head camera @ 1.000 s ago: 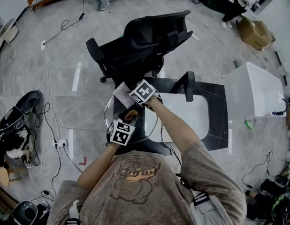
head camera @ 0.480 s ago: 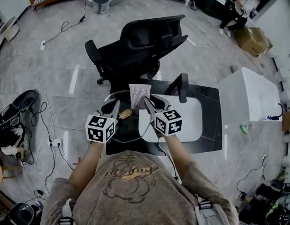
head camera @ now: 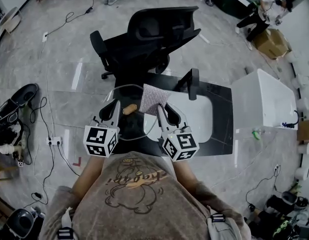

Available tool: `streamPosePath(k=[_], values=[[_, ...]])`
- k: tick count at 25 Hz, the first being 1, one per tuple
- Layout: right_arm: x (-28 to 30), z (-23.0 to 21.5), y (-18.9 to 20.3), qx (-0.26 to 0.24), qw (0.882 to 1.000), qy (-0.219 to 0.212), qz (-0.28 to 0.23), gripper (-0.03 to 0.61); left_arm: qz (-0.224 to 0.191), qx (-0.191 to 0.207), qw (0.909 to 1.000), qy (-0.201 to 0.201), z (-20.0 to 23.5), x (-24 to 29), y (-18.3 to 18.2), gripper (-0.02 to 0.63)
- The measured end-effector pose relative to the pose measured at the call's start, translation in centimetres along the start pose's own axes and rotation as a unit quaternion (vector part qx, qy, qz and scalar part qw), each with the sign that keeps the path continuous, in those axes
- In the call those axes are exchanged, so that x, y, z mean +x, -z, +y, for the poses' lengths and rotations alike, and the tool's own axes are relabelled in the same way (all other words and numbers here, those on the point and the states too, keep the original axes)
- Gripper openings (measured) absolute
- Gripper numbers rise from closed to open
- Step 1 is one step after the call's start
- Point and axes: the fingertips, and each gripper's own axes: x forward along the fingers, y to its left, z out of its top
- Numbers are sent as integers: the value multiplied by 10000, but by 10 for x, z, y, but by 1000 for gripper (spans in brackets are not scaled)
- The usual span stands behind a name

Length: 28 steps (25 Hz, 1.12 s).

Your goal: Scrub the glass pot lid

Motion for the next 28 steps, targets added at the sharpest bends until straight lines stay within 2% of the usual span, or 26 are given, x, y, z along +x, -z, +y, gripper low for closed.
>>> streamPosePath(k=[14,28], values=[[-13,-2,13,27,9997,218,54,80,-21,-57,10000,36,-13,-11,2,17],[-13,0,19,46,9997,202,128,78,102,-108,9999,32,-12,-12,10,18]])
